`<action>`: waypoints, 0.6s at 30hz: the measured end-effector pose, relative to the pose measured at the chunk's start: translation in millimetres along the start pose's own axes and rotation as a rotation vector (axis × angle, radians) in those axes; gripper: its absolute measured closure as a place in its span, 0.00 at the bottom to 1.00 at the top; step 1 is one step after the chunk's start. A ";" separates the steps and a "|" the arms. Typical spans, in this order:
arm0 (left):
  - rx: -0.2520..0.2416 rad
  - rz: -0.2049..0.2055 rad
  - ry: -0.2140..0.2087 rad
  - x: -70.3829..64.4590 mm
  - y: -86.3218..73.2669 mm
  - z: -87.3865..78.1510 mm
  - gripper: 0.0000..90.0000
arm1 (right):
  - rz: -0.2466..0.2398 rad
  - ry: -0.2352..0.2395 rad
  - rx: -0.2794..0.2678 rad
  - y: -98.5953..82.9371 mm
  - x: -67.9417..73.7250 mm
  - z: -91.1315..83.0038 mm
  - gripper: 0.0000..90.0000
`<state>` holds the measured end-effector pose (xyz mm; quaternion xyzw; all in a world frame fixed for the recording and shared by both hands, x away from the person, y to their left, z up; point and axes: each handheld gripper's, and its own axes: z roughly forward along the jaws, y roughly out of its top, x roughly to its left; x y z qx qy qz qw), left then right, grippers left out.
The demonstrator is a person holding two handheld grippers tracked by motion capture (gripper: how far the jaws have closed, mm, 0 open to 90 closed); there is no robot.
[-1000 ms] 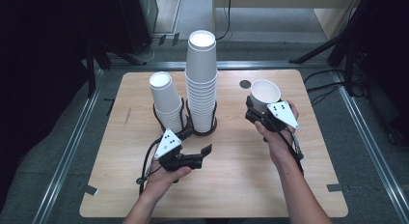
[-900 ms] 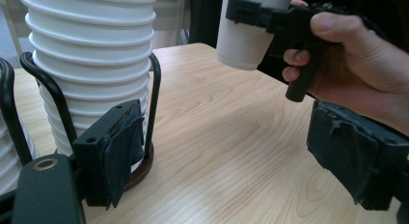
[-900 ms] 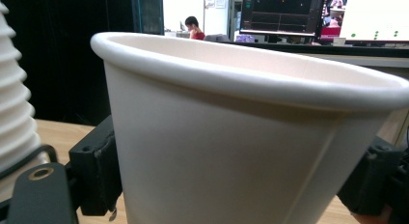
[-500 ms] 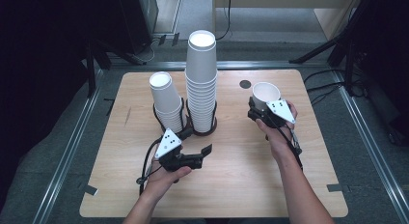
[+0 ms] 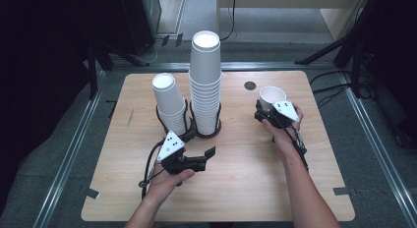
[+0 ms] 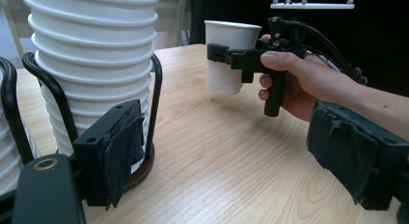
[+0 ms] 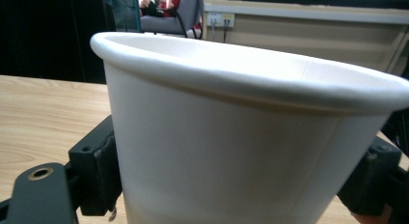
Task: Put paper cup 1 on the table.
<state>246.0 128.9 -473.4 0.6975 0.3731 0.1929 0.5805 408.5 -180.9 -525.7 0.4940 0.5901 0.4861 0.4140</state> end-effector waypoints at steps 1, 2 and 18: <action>0.000 -0.001 0.001 0.0 0.0 0.0 0.15 | -0.001 -0.004 0.005 -1.2 -1.0 1.3 0.16; -0.001 -0.003 0.001 0.0 0.0 -0.1 0.15 | -0.001 -0.011 0.012 -2.4 -1.7 2.6 0.16; -0.005 0.001 0.002 0.1 -0.1 0.2 0.15 | -0.026 -0.039 0.056 -13.0 -3.6 10.1 0.16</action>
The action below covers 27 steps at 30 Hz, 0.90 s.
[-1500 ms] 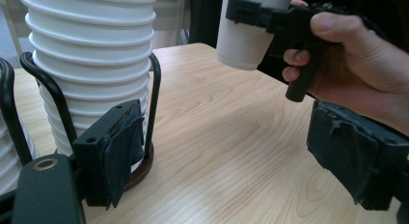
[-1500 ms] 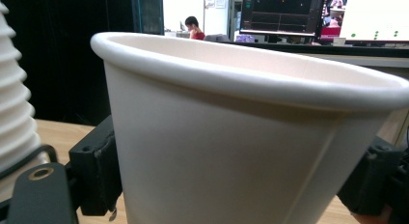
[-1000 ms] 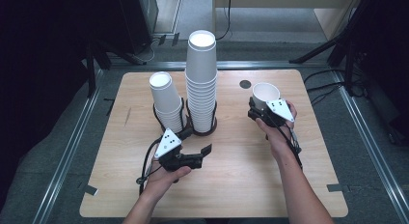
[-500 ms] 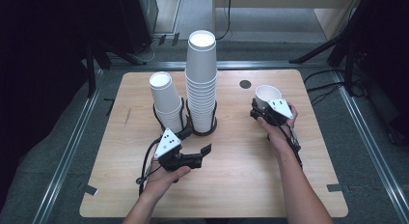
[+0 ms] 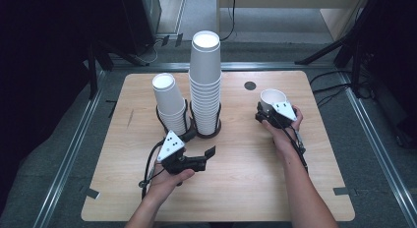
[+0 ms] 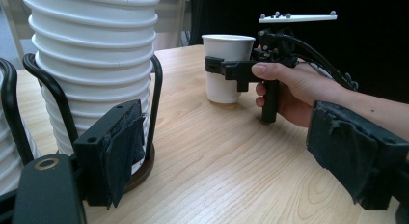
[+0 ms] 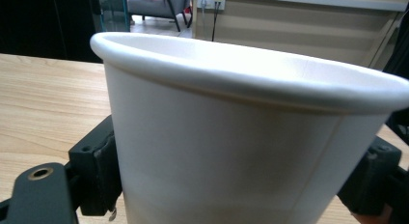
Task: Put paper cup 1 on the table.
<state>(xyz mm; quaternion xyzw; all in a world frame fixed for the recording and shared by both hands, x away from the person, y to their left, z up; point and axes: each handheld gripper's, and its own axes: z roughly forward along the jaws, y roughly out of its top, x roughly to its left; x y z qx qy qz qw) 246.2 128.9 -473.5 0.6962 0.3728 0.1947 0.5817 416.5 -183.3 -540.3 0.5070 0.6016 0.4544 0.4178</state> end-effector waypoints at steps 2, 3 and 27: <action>0.001 -0.001 0.002 0.2 -0.2 0.1 0.15 | -0.005 0.000 0.001 -1.0 0.3 0.9 0.16; 0.000 -0.001 0.003 0.3 -0.3 0.1 0.15 | -0.002 0.000 0.005 -1.5 0.6 1.1 0.16; -0.003 -0.006 0.006 1.4 -0.7 0.4 0.15 | 0.050 0.019 0.045 -0.9 -1.3 -5.3 0.13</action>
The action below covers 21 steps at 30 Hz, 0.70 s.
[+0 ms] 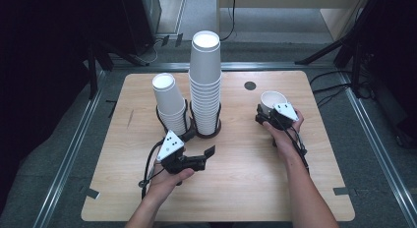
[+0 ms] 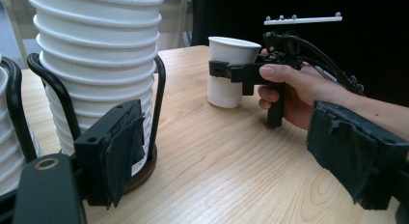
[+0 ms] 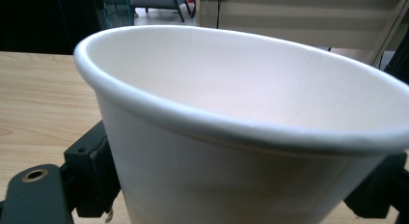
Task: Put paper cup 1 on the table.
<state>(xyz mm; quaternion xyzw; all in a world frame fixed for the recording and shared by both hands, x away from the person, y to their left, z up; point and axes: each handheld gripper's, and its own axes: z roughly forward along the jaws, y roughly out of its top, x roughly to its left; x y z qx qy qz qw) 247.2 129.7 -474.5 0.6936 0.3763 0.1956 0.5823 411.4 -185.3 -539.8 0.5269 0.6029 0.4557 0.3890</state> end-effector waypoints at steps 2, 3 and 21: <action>-0.001 0.001 0.000 -0.2 0.0 0.1 0.15 | 0.008 -0.001 0.005 0.5 -0.6 -0.4 0.13; 0.000 0.001 -0.001 -0.3 0.0 0.0 0.15 | 0.011 0.001 0.007 0.4 -0.8 -0.8 0.13; -0.001 -0.002 0.001 0.3 0.2 -0.1 0.15 | -0.001 0.085 0.017 0.0 -0.7 -8.9 0.00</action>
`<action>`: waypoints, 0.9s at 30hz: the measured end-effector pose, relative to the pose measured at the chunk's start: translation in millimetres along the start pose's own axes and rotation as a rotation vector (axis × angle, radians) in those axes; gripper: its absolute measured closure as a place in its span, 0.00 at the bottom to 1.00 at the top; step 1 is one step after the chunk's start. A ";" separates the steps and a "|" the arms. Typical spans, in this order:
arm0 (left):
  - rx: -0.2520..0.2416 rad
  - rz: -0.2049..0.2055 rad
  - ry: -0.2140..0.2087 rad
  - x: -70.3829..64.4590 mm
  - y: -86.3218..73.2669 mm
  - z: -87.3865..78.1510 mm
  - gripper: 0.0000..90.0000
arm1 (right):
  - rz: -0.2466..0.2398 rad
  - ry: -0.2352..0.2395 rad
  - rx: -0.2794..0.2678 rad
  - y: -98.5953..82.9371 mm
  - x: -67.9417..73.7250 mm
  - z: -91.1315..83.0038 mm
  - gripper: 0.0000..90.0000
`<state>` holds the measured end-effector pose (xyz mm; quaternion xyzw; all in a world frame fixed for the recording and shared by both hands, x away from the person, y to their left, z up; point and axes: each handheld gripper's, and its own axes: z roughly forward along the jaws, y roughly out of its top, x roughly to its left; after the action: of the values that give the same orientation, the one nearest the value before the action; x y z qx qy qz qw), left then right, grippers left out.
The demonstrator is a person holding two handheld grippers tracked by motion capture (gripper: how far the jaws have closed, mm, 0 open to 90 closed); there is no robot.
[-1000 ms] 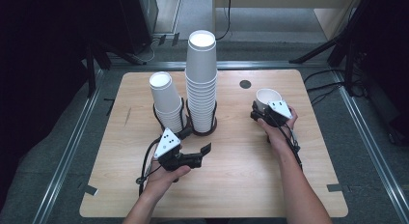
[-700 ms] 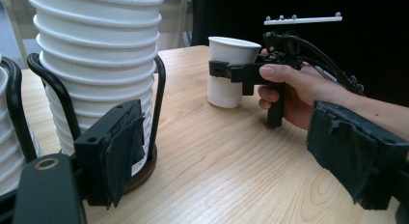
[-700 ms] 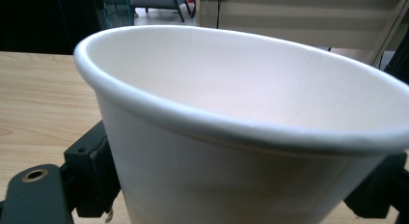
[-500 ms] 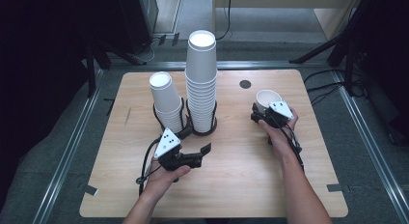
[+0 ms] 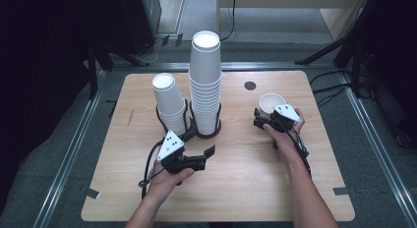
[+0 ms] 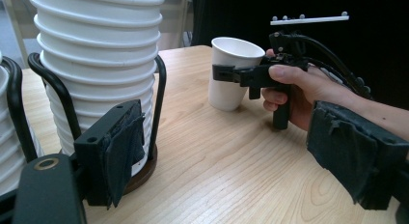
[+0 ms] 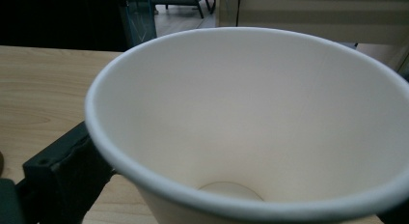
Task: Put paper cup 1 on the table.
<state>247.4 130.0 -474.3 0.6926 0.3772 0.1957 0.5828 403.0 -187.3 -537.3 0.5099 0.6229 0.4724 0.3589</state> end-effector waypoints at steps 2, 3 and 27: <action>0.000 0.000 0.001 -0.1 0.1 0.0 0.15 | -0.007 -0.004 0.005 -0.1 0.6 -1.4 0.00; 0.000 0.000 0.000 -0.2 0.1 0.0 0.15 | -0.009 0.000 0.008 -0.3 0.4 -2.2 0.00; -0.003 0.003 0.008 0.2 0.8 0.5 0.15 | -0.051 0.048 -0.059 7.1 -12.4 -49.5 0.00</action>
<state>248.1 129.8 -473.7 0.6916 0.3784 0.1999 0.5818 361.9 -210.2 -516.3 0.4714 0.6301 0.4934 0.3706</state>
